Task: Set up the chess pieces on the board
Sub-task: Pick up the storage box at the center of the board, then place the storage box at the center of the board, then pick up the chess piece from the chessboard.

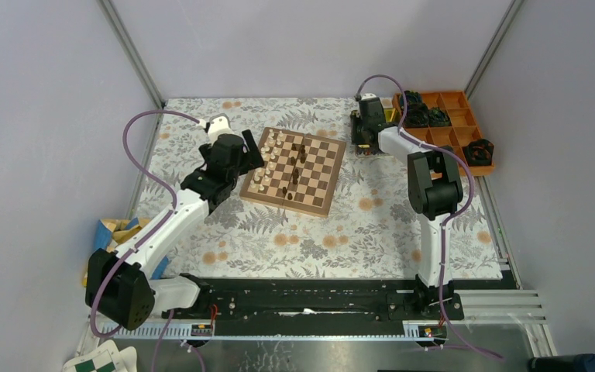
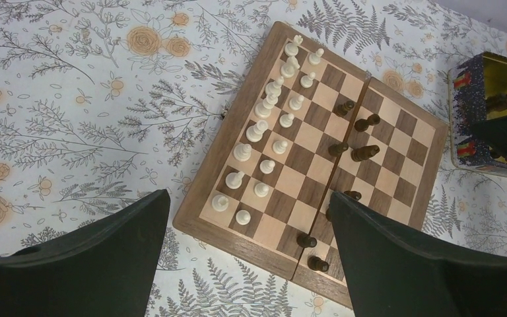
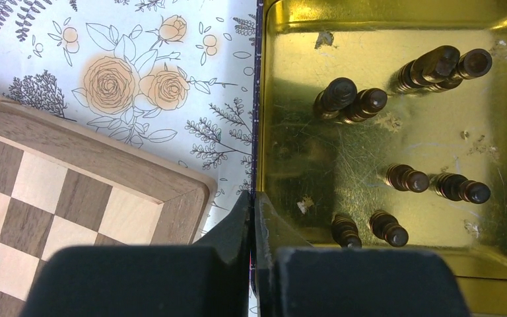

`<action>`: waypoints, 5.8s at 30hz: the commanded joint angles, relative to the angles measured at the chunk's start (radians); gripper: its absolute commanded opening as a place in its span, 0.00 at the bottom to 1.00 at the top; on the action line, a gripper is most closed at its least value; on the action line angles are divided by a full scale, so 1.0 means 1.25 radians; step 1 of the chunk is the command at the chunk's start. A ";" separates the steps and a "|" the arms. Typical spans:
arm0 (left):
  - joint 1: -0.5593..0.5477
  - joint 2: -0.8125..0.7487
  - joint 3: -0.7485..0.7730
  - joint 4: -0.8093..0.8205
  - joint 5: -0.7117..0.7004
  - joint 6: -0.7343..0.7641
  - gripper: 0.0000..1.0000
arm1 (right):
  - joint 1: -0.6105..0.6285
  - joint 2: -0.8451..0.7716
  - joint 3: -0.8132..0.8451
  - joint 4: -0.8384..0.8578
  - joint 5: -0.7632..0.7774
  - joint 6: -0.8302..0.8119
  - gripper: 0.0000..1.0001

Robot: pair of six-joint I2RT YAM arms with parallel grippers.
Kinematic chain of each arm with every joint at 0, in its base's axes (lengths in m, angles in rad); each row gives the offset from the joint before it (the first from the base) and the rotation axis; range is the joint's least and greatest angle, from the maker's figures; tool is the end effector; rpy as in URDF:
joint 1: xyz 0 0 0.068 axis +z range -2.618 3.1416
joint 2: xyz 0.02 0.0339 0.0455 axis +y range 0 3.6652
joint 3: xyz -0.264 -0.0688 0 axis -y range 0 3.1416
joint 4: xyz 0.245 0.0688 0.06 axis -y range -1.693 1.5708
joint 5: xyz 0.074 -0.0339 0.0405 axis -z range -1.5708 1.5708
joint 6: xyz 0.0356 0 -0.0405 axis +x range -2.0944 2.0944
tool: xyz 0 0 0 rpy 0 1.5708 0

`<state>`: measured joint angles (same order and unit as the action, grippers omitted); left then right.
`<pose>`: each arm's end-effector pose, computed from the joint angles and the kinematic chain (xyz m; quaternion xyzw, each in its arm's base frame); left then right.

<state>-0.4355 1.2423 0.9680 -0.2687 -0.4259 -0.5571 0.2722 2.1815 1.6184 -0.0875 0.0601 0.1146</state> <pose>0.2583 -0.1040 0.2998 -0.1554 0.8433 -0.0669 0.5101 0.4800 0.1318 0.1834 -0.0572 0.8939 0.0589 0.4407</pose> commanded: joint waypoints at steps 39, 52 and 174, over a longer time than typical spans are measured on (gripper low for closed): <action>0.008 -0.090 -0.020 -0.032 0.021 -0.024 0.99 | 0.217 -0.496 -0.332 -0.091 0.237 0.055 0.00; 0.008 -0.119 -0.039 -0.046 0.026 0.000 0.99 | 0.401 -0.810 -0.724 -0.089 0.322 0.309 0.00; 0.075 0.219 0.077 0.194 0.076 -0.129 0.97 | 0.294 -0.019 0.058 -0.034 0.125 0.031 0.00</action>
<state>-0.3504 1.5082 1.0676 -0.0811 -0.3359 -0.7063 0.6426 2.2101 1.6970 -0.1490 0.1917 0.1772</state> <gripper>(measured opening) 0.977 0.265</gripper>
